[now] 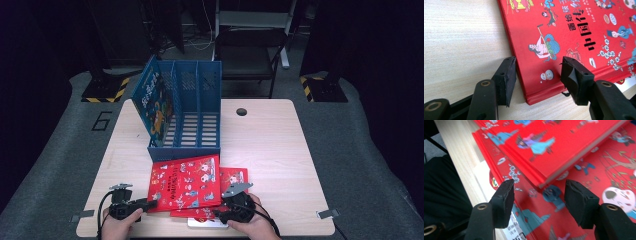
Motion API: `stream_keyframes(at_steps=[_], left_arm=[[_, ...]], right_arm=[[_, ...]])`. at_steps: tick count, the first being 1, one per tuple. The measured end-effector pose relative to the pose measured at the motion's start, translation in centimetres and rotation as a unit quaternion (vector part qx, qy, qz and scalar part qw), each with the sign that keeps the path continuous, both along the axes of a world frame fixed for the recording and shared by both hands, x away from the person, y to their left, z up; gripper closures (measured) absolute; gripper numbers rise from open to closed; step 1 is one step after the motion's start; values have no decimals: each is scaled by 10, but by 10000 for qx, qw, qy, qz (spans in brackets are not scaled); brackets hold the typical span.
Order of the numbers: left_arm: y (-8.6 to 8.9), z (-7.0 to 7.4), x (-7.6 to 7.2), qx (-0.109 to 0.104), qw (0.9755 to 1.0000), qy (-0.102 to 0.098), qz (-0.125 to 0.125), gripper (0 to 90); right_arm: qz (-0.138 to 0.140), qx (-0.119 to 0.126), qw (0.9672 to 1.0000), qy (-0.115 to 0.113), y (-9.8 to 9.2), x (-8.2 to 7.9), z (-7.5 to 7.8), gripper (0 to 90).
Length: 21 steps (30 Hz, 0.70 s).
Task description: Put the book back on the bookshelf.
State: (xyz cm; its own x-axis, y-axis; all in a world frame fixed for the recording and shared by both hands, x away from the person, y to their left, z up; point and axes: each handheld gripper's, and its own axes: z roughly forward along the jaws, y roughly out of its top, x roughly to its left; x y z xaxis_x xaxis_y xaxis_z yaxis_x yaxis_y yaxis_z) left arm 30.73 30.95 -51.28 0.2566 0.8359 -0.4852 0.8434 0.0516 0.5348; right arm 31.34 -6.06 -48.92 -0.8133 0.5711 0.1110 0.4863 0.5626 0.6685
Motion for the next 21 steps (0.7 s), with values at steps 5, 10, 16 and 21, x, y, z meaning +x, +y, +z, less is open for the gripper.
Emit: stream_keyframes(at_steps=[5,10,16,21], left_arm=[[0,1,0,77,10000,8,-57,463],[0,1,0,106,9999,7,-72,464],[1,1,0,92,9999,3,-64,464],[2,0,0,57,10000,-27,-68,464]], right_arm=[[-24,67,9999,-131,0,-2,2,434],[-179,184,9996,-80,-4,0,5,467],[-89,152,9997,-181,-4,0,6,484],[-105,148,9998,-106,-5,1,6,489]])
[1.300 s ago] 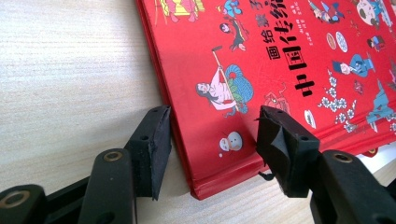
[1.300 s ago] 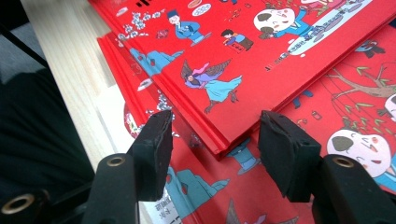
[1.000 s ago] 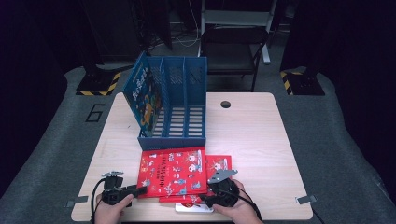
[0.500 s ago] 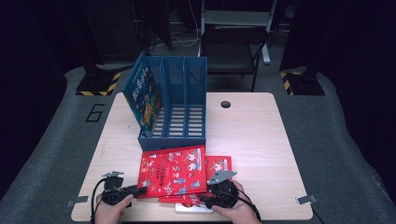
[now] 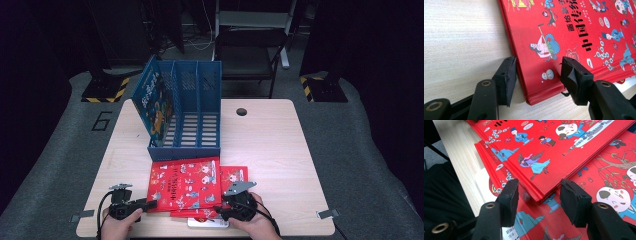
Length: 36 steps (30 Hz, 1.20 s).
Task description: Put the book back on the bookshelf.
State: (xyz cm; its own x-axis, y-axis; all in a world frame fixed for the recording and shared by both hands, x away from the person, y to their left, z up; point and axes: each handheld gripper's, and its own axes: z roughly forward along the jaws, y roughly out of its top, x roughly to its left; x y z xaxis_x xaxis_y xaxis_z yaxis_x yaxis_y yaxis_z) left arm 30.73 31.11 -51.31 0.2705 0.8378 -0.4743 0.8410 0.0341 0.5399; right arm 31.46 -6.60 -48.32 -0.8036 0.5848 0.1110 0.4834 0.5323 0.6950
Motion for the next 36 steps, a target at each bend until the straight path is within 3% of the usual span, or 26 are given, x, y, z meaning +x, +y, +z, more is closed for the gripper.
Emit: stream_keyframes(at_steps=[10,13,19,21,26,28,31,36], left_arm=[[-1,0,0,29,10000,17,4,469],[0,0,0,38,10000,5,3,469],[0,1,0,67,10000,27,-23,472],[0,0,0,40,10000,3,-3,471],[1,0,0,-15,10000,38,0,466],[1,1,0,-105,9999,101,38,457],[3,3,-1,-216,9997,25,76,428],[0,4,-1,-179,9998,16,80,387]], right_arm=[[4,17,10000,59,1,0,-2,486],[9,-76,10000,20,1,0,-2,486],[-34,93,10000,12,2,-2,-1,492],[24,-10,10000,12,2,-2,-1,494],[50,-8,10000,7,2,-1,-1,493],[26,-31,10000,-47,2,0,-3,493],[46,-123,9999,50,3,2,-5,494],[1,-182,9998,27,3,3,-7,497]])
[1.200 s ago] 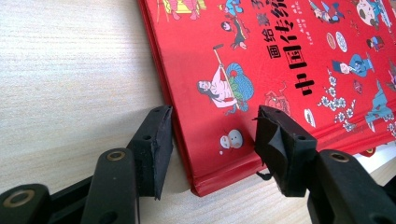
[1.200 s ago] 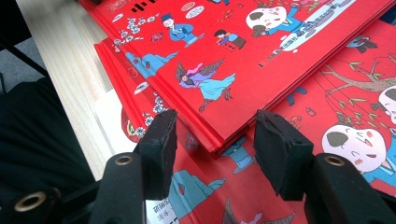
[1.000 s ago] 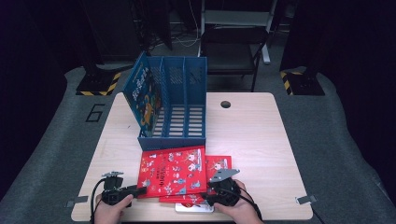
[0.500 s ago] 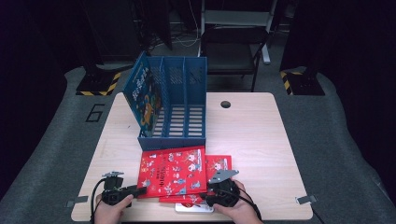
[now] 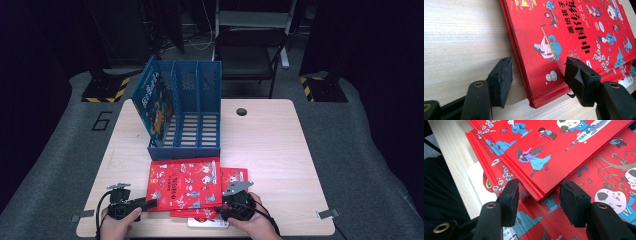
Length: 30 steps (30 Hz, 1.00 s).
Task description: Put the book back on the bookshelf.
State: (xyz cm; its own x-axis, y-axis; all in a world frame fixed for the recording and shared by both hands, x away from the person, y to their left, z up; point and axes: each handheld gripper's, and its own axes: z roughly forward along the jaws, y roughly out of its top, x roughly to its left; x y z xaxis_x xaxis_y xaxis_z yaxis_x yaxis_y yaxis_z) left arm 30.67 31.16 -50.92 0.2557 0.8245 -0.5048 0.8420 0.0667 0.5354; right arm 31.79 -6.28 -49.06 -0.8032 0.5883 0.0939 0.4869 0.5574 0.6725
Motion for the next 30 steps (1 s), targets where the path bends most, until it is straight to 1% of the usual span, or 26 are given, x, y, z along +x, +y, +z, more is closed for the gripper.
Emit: stream_keyframes(at_steps=[2,3,5,6,7,8,9,10,14,16,17,18,19,22,23,24,27,28,29,30], left_arm=[[-1,-2,1,-30,10000,6,-82,358],[-3,-2,1,-84,10000,41,-25,346],[-4,-3,2,-48,9999,12,-115,343],[-5,-3,2,-86,9999,33,-143,340],[-5,-4,2,-111,9999,16,-116,337],[-5,-4,3,-180,9997,62,-129,335],[-5,-5,3,-207,9997,44,-114,334],[-4,-5,4,-223,9996,71,-152,336],[-5,-6,4,-248,9995,62,-163,333],[-5,-6,4,-271,9995,95,-163,333],[-5,-5,4,-267,9995,94,-162,333],[-6,-5,4,-238,9996,94,-125,333],[-6,-4,4,-241,9996,102,-117,334],[-4,-1,2,-319,9995,16,-58,357],[-3,1,1,-365,9993,-22,-40,366],[-2,3,0,-393,9992,-60,-41,374],[-4,8,-3,-366,9992,-144,3,380],[-4,9,-3,-369,9992,-143,-24,379],[-4,10,-4,-329,9993,-179,-21,380],[-4,12,-5,-347,9992,-173,-51,383]], right_arm=[[2,-7,10000,-35,0,0,0,498],[31,-54,10000,-7,0,0,0,497],[43,-75,10000,-6,0,0,0,497],[44,-86,10000,-3,0,0,0,497],[47,-88,9999,-3,0,0,0,498],[35,-75,10000,-10,0,0,0,497],[36,-78,10000,-9,0,0,0,497],[36,-76,10000,-7,0,0,0,498],[20,-79,10000,-10,0,0,0,497],[21,-75,10000,-7,1,0,0,497],[5,-22,10000,-26,1,-1,0,497],[21,-85,10000,-12,1,0,0,496],[17,-78,10000,-12,1,0,0,494],[-4,-46,10000,-26,1,0,0,492],[10,-63,10000,-20,1,0,0,491],[21,-31,10000,11,1,0,0,486],[0,-35,10000,-38,1,0,-1,480],[1,-42,10000,-45,1,0,-1,478],[0,-63,10000,-48,0,0,0,477],[3,-57,10000,-58,0,0,-1,476]])
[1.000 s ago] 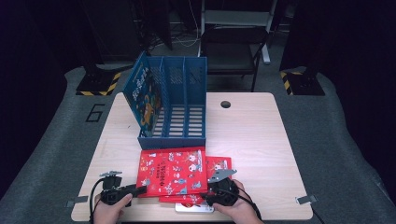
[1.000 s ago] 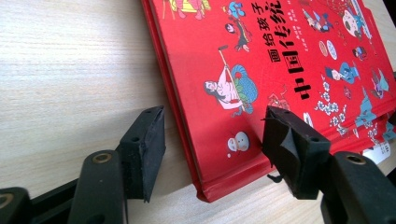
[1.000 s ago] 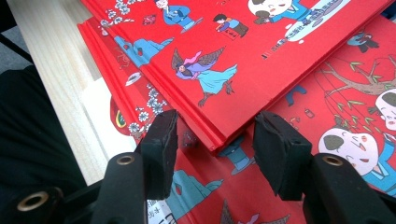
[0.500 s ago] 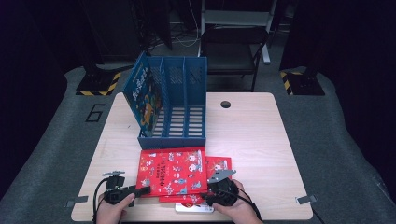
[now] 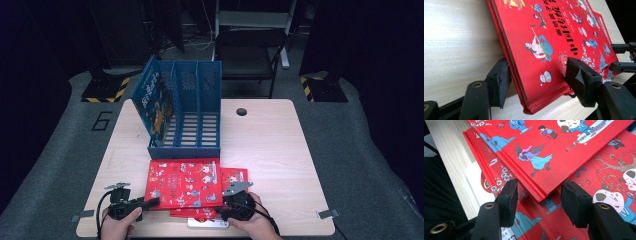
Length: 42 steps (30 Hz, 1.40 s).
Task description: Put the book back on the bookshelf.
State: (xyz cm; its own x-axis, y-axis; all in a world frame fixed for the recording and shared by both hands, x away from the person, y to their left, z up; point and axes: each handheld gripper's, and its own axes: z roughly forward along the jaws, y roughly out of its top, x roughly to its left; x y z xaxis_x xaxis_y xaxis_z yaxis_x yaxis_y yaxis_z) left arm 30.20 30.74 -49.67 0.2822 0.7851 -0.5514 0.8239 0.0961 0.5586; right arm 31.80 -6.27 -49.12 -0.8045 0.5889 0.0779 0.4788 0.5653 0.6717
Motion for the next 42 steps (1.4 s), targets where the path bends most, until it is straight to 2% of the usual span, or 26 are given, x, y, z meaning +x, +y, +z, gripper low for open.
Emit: stream_keyframes(at_steps=[13,17,22,25,29,32,35,38,42], left_arm=[[-1,29,-8,-135,9987,-501,23,459],[-1,33,-7,-310,9984,-476,-14,481],[-1,40,-3,-373,9980,-514,-28,502],[1,44,-1,-445,9979,-472,-46,525],[1,45,1,-471,9980,-416,13,537],[0,46,2,-433,9982,-420,51,538],[1,47,2,-534,9974,-467,80,556],[0,50,1,-485,9976,-487,105,561],[-1,57,0,-480,9975,-513,31,578]], right_arm=[[-58,-25,10000,40,0,0,1,463],[-71,-32,10000,56,0,0,1,460],[-48,-50,10000,-6,1,0,1,464],[-50,-39,10000,-3,1,1,0,465],[-55,-49,10000,14,1,1,1,472],[-86,6,10000,34,2,0,1,473],[-74,-57,10000,-35,2,0,0,473],[-93,-41,9999,-14,2,0,0,474],[-130,-39,9999,-5,3,0,0,475]])
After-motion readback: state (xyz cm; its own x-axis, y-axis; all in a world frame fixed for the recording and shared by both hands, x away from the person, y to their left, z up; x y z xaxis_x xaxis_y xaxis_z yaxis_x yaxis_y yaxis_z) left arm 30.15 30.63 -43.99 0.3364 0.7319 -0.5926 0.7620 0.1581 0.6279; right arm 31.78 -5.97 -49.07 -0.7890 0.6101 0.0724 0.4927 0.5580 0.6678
